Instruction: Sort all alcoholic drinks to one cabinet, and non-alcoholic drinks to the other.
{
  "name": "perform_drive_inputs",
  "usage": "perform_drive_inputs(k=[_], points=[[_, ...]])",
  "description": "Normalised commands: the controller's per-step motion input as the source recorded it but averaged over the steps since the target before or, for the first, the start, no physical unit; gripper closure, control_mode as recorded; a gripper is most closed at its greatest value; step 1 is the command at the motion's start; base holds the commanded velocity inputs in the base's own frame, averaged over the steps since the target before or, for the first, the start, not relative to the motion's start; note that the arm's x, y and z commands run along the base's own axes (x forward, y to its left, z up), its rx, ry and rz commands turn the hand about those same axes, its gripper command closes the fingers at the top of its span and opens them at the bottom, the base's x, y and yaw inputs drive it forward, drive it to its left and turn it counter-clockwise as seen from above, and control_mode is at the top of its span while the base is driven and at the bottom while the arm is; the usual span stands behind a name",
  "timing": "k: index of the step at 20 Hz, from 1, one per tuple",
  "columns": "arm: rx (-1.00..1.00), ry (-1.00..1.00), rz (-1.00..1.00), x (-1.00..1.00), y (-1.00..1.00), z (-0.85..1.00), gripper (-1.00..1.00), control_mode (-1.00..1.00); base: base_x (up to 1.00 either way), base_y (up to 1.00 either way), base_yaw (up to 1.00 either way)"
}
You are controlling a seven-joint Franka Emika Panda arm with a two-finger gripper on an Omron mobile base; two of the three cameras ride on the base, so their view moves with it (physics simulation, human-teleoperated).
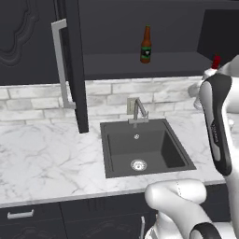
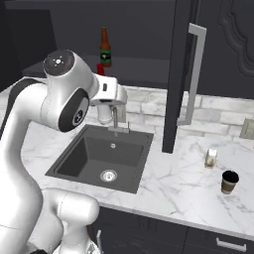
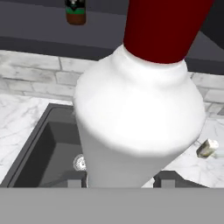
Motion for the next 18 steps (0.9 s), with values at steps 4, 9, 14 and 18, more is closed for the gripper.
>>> perform_drive_inputs(k=[4,9,14,18], points=[[-0.07,-0.15,0.00,1.00,0.05,0.48,1.00,-1.00,0.00,0.00,0.00],[-0.05,-0.22,0.00,0.86,0.08,0.36,1.00,-1.00,0.00,0.00,0.00],[-0.01,-0.09,-0.10,0.86,0.00,0.28,1.00,-1.00,0.00,0.00,0.00],[0.00,0.00,-0.12,0.97,0.00,0.03,1.00,-1.00,0.00,0.00,0.00]])
